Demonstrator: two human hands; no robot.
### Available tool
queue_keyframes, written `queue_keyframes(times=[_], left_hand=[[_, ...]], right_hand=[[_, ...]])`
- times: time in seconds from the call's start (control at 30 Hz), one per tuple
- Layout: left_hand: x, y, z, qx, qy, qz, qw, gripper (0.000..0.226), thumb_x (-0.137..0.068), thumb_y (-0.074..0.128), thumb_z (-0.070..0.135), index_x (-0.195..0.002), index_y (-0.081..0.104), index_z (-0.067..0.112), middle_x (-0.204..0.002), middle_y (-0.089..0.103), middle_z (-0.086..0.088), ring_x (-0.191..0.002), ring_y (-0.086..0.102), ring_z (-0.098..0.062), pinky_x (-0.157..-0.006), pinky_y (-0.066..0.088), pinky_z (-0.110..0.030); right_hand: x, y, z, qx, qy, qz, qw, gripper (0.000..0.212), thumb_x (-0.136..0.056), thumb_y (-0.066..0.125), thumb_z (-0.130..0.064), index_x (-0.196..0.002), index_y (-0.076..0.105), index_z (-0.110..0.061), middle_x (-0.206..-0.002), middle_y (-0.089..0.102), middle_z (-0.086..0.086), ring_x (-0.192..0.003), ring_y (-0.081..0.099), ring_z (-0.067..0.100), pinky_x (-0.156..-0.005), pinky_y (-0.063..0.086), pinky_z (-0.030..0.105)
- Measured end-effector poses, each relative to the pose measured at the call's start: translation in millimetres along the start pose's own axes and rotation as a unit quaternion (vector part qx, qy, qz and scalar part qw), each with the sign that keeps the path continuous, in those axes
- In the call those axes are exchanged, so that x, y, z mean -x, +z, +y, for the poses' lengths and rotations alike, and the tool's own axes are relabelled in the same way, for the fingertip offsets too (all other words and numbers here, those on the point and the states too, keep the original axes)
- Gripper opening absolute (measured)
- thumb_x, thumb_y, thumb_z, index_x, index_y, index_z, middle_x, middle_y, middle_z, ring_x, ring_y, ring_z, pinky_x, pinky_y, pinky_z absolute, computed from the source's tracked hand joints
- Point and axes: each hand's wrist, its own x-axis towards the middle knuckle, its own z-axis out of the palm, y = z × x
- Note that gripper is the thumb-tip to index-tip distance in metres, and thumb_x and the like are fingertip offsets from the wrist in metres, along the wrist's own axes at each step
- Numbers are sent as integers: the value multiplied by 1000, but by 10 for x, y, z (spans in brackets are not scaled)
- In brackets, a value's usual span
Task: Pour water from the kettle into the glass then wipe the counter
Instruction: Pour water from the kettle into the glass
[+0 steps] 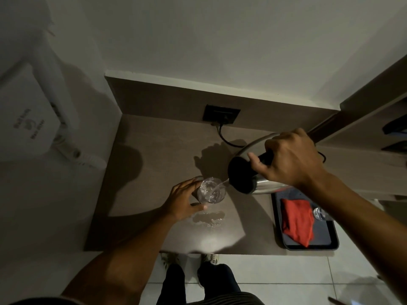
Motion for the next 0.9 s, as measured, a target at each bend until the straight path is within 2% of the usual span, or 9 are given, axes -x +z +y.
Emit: queue_keyframes(times=[0.33, 0.5, 0.67, 0.83, 0.9], left_hand=[[-6, 34, -31, -13, -28, -16, 999, 94, -63, 78, 63, -145, 41, 37, -148, 50, 9, -135, 47, -19, -113, 39, -49], [-6, 42, -51, -7, -28, -21, 999, 93, -64, 77, 65, -145, 41, 37, -148, 50, 9, -134, 48, -18, -113, 39, -48], [20, 60, -56, -21, -20, -4, 1000, 92, -66, 75, 64, -146, 39, 38, -153, 44, 11, -143, 37, -16, -119, 24, -38], [22, 64, -62, -26, -33, -5, 999, 95, -65, 74, 67, -148, 37, 39, -155, 42, 11, -143, 35, -17, -119, 29, -43], [29, 75, -75, -25, -38, -1, 999, 95, -66, 74, 68, -147, 35, 41, -155, 40, 12, -143, 30, -13, -118, 26, -38]], right_hand=[[-3, -36, -12, 25, 4, -5, 1000, 63, -92, 35, -59, -46, 38, -17, -41, 34, -3, -37, 29, 16, -66, 26, 31], [-17, -43, -33, 27, 7, -3, 1000, 62, -92, 36, -59, -45, 34, -19, -41, 26, -7, -37, 22, 11, -65, 26, 31], [-39, -58, -60, 35, 9, -1, 999, 62, -92, 38, -60, -45, 35, -18, -42, 23, -9, -37, 19, 10, -64, 30, 32], [-56, -62, -105, 52, 4, 8, 999, 63, -91, 38, -60, -44, 29, -20, -41, 19, -9, -37, 15, 8, -65, 28, 31], [-60, -55, -115, 53, 7, 8, 999, 64, -91, 38, -60, -43, 31, -19, -41, 20, -9, -36, 16, 9, -65, 32, 31]])
